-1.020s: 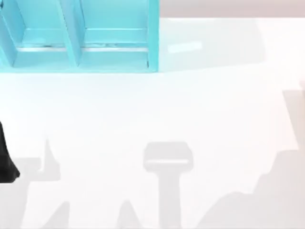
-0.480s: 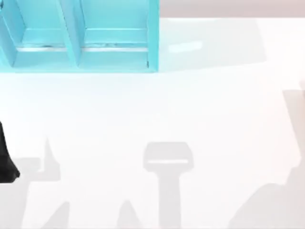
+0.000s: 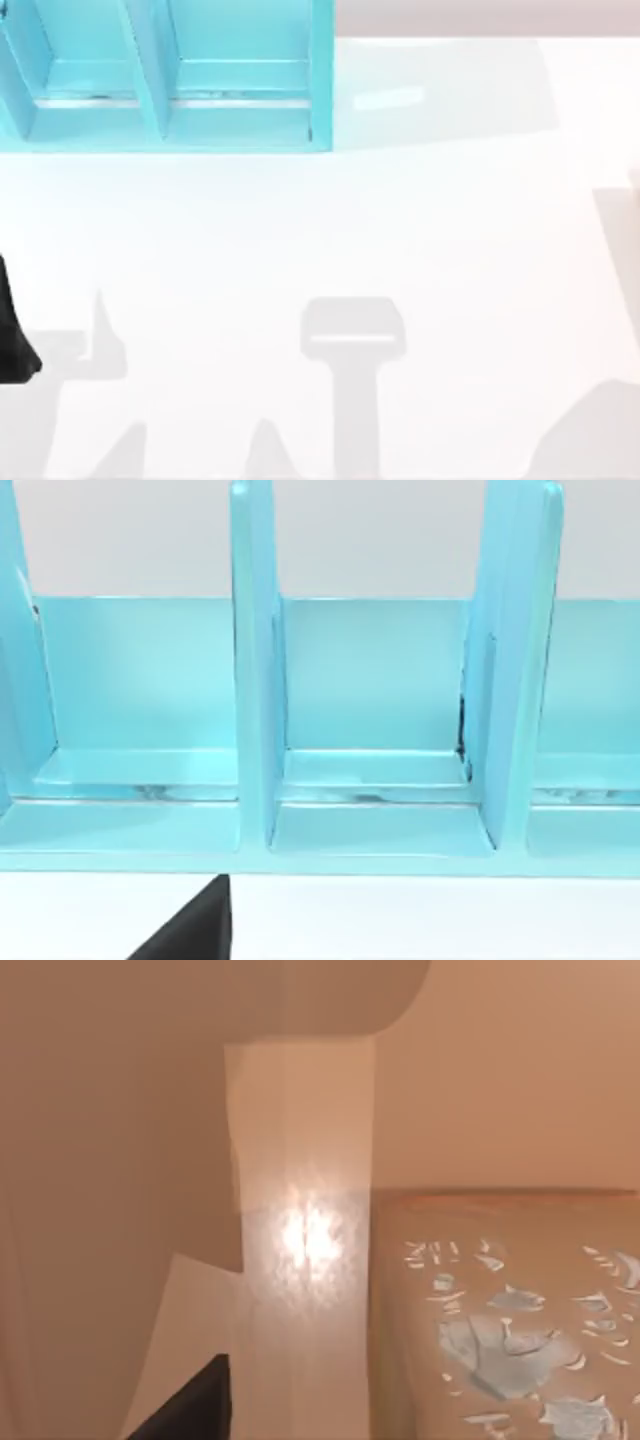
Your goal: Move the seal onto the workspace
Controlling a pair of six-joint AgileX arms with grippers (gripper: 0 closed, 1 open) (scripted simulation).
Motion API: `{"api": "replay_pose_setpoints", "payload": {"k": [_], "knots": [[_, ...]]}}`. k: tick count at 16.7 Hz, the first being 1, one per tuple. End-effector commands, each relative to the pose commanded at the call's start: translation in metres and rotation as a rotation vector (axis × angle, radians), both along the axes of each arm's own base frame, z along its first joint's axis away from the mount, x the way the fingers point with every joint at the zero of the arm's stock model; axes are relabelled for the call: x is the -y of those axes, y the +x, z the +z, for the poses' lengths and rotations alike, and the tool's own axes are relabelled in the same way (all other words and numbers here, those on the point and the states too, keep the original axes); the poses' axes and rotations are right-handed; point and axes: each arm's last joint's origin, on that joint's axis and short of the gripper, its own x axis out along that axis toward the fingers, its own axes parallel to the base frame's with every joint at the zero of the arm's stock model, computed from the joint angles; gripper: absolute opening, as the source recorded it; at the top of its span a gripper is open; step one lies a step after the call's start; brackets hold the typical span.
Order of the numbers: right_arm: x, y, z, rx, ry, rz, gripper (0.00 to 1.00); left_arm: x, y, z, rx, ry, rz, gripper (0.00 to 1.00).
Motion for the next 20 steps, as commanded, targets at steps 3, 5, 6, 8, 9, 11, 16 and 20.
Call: {"api": "replay_pose_setpoints", "payload": {"k": [3,5,6,8,9,11,16,20], "knots": [[0.0000,0.0000,0.0000,0.000,0.000,0.000,0.85,0.0000,0.0000,0.0000,0.000,0.000,0.000,1.00],[0.0000,0.0000,0.0000,0.000,0.000,0.000,0.70,0.0000,0.0000,0.0000,0.000,0.000,0.000,1.00],[0.0000,0.0000,0.0000,0.000,0.000,0.000,0.62,0.0000,0.0000,0.0000,0.000,0.000,0.000,1.00],[0.0000,0.0000,0.0000,0.000,0.000,0.000,0.47,0.0000,0.0000,0.0000,0.000,0.000,0.000,1.00],[0.0000,0.0000,0.0000,0.000,0.000,0.000,0.40,0.0000,0.0000,0.0000,0.000,0.000,0.000,1.00],[0.0000,0.0000,0.0000,0.000,0.000,0.000,0.25,0.0000,0.0000,0.0000,0.000,0.000,0.000,1.00],[0.0000,0.0000,0.0000,0.000,0.000,0.000,0.00,0.0000,0.0000,0.0000,0.000,0.000,0.000,1.00],[0.0000,0.0000,0.0000,0.000,0.000,0.000,0.00,0.0000,0.0000,0.0000,0.000,0.000,0.000,1.00]]}}
